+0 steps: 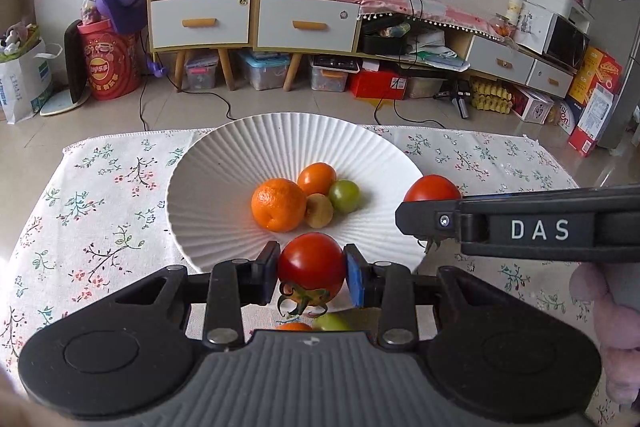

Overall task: Organize fruits
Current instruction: 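Carry both red tomatoes into the white bowl and open both tools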

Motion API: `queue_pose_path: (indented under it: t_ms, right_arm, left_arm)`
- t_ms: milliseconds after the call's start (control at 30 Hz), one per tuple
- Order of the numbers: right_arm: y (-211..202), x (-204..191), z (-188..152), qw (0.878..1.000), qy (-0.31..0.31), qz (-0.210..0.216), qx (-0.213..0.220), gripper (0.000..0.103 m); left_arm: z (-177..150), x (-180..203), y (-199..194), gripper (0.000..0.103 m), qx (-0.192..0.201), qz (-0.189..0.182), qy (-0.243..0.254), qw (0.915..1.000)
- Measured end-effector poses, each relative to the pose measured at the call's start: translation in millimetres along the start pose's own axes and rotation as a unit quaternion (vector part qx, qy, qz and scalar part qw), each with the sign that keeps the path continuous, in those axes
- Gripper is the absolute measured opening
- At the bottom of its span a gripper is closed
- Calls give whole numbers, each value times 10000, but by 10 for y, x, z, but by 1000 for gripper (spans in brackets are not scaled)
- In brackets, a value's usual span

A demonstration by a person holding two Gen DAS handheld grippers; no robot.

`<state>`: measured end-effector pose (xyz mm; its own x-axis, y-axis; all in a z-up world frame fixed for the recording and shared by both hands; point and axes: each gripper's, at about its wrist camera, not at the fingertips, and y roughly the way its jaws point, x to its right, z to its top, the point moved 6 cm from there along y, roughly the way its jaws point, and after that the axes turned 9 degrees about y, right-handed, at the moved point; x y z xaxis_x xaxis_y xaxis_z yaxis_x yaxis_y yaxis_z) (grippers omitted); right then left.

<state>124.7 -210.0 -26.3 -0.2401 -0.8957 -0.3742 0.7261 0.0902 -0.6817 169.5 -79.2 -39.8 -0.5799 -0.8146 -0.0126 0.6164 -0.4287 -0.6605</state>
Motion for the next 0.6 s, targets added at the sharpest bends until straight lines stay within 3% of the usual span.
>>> queue_pose_path:
  t_ms: [600]
  right_arm:
    - [218,17,-9,9999,157,-3,-66,37]
  left_arm:
    - [14,-7,184,29,-18,25,-207,9998]
